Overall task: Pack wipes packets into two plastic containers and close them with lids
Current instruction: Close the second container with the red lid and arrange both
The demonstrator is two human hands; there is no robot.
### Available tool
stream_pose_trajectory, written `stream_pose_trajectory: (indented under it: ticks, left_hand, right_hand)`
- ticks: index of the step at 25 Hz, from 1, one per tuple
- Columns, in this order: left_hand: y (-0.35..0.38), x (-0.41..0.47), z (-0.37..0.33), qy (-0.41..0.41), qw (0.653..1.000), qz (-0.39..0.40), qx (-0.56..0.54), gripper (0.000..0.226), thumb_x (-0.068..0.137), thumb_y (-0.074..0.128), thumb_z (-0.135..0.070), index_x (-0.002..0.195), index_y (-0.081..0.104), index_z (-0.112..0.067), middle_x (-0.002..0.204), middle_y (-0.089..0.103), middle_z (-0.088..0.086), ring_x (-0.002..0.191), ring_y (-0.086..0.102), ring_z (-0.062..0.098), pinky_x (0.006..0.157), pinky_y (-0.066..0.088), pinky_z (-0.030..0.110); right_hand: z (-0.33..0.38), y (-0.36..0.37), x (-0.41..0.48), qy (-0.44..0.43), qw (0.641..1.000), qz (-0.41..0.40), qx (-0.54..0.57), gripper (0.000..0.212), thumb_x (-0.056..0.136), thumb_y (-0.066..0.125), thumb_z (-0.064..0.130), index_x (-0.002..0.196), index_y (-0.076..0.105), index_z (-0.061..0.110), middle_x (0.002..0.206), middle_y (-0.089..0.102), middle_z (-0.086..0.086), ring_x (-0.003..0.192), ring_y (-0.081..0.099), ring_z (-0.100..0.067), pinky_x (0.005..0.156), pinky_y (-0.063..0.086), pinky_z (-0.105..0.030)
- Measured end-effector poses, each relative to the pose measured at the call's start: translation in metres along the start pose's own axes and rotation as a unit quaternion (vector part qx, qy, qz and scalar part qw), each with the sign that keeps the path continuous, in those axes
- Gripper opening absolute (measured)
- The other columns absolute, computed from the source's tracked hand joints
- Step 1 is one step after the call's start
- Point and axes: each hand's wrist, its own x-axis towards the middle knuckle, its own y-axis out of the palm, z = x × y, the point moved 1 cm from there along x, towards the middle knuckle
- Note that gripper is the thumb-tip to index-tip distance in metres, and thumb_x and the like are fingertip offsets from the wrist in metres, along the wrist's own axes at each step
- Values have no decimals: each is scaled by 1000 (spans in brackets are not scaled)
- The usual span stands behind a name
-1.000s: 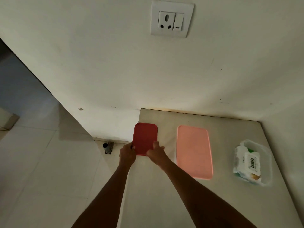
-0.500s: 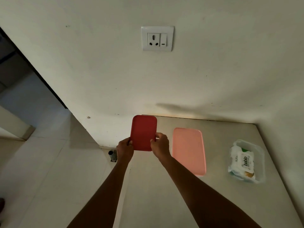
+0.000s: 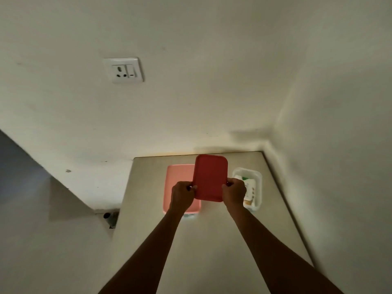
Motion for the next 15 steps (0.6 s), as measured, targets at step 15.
stream_pose_trajectory:
  ticks: [15]
  left_hand:
    - [157,-22,-61,-61,996,7,69,26,100,62,-15,87,75,2,80,71,13,70,59,20,71,52,39]
  right_hand:
    - [-112,-100,62,22,997,44,-59,15,88,59,-5,81,72,-7,83,73,-18,81,70,-32,75,59,-37]
